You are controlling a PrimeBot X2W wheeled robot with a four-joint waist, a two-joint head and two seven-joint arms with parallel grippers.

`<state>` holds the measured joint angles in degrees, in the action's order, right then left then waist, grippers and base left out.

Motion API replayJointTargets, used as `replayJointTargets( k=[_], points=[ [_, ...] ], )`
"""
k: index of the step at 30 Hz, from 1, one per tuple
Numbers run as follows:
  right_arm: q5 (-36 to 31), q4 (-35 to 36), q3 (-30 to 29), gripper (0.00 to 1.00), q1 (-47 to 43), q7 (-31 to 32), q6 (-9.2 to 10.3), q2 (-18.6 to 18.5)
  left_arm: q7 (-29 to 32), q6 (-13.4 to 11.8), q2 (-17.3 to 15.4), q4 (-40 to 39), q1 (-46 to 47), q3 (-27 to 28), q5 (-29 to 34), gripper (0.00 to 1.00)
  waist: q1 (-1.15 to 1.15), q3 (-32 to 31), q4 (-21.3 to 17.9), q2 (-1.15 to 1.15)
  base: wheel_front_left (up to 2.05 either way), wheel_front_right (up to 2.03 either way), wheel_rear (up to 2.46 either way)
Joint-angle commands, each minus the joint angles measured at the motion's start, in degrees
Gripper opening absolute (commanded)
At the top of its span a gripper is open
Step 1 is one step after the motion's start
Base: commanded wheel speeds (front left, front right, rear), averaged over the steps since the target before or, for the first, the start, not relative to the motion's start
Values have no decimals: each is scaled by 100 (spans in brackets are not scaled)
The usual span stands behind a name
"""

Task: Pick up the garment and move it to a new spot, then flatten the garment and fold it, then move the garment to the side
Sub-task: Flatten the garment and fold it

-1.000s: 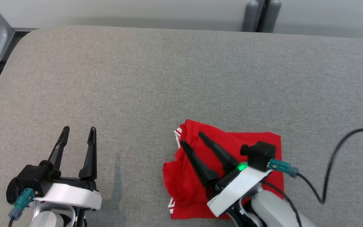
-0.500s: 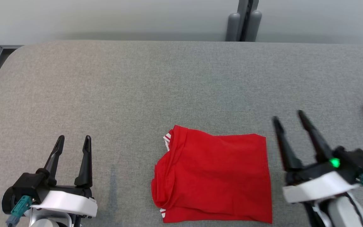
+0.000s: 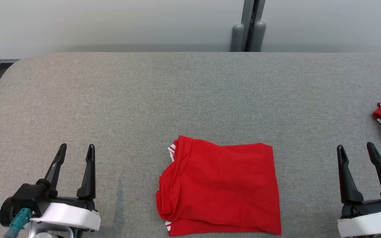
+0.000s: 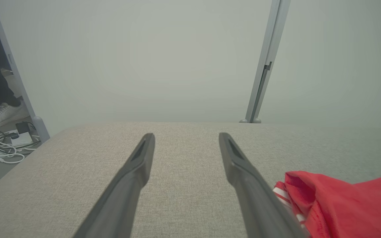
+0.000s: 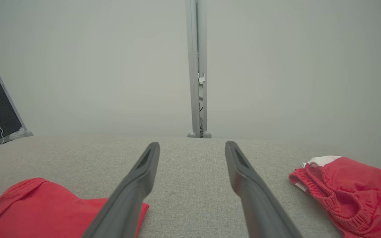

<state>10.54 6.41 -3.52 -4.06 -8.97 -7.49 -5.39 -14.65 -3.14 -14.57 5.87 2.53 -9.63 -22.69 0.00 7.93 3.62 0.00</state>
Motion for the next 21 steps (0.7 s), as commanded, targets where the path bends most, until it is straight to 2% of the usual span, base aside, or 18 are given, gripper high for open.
replayJointTargets(
  k=[1, 12, 21],
  points=[
    [-19, 42, -32, 100, -27, 18, -1, -5, -4, -25, -43, -27, -63, 11, 32, 100, 0, 4, -4, 0, 0, 0, 0],
    [-37, 149, -8, 100, -135, 142, -1, 78, 45, -107, -50, -94, -102, -29, 4, 100, 0, -95, -20, 0, 0, 0, 0],
    [65, -36, -75, 100, -362, 294, -1, 65, 182, -124, -28, -85, -366, -169, -51, 100, 0, -593, -4, 0, 0, 0, 0]
  ],
)
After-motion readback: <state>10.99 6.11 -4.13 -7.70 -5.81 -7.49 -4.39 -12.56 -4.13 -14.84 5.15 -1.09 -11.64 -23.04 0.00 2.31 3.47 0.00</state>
